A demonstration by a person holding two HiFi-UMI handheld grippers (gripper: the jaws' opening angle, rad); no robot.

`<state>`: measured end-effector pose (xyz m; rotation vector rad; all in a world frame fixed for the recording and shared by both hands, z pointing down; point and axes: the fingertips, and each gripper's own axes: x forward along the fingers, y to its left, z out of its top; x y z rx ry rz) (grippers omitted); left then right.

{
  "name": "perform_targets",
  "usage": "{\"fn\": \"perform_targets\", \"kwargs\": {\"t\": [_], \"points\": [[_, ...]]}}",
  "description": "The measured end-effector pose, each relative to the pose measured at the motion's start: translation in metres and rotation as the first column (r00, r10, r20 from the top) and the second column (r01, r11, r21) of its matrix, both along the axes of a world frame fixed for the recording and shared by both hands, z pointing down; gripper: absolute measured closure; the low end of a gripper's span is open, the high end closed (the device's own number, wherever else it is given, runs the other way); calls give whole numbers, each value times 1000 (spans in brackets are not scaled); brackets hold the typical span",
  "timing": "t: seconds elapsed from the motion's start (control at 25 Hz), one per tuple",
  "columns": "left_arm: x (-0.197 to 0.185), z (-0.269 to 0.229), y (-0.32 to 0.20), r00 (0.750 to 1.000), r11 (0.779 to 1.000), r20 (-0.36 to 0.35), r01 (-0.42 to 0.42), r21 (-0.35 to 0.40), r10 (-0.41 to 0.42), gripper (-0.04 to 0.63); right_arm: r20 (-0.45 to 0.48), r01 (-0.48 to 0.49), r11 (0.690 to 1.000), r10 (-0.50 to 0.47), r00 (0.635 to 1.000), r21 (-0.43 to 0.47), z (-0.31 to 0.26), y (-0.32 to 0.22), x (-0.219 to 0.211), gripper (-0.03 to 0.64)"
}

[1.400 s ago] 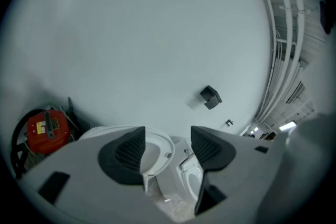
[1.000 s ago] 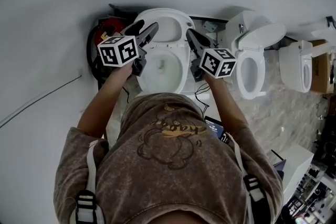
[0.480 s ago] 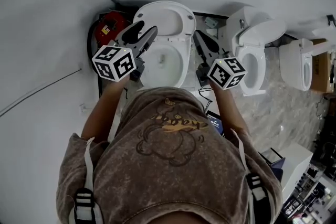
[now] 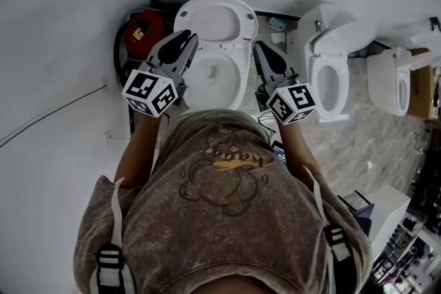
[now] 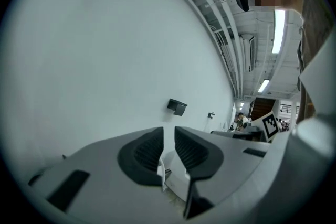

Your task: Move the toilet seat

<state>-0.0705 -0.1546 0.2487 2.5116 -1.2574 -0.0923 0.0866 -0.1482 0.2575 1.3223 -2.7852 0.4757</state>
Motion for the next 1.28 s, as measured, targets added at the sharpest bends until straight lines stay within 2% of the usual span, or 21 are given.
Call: {"fn": "perform_targets", "kwargs": {"t": [0.28, 0.68, 1.28], "points": [[-7, 32, 12, 998, 1000, 66, 24, 6, -25, 577, -50, -6, 999, 7, 999, 33, 17, 11, 6, 618], [-8, 55, 19, 993, 999, 110, 40, 6, -40, 584, -87, -38, 999, 37, 996, 1, 49, 23, 13, 618], [0, 69, 24, 991, 999, 129, 45, -22, -42, 584, -118, -55, 998, 50, 992, -36, 67, 22, 12, 618]]}}
